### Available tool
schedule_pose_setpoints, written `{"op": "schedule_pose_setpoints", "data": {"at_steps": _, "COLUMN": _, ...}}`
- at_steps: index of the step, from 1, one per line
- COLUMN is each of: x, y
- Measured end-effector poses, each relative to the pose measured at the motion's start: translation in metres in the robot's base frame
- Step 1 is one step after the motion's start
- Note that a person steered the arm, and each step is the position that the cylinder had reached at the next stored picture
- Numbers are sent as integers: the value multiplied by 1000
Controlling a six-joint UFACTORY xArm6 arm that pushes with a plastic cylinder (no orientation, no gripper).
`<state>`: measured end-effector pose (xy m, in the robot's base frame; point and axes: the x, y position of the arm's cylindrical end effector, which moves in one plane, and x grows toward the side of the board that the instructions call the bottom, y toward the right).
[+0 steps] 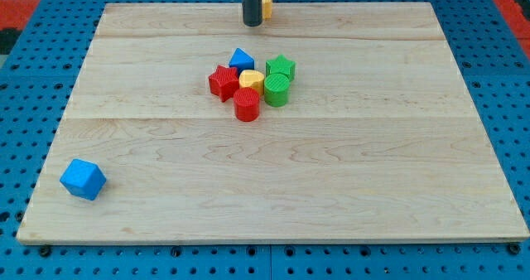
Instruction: Push the triangle into the heart
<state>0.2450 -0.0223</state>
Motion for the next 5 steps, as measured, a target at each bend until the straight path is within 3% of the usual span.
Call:
{"op": "schedule_pose_setpoints", "data": {"at_steps": 1, "x": -5, "y": 74}}
{"op": "schedule_pose_setpoints", "data": {"at_steps": 2, "x": -51, "y": 81}}
{"op": "schedule_pose_setpoints", "data": {"at_steps": 3, "x": -53, "y": 77}}
{"op": "schedule_pose_setpoints", "data": {"at_steps": 4, "x": -47, "y": 39}}
{"op": "schedule_pose_setpoints", "data": {"at_steps": 5, "x": 30, "y": -18}}
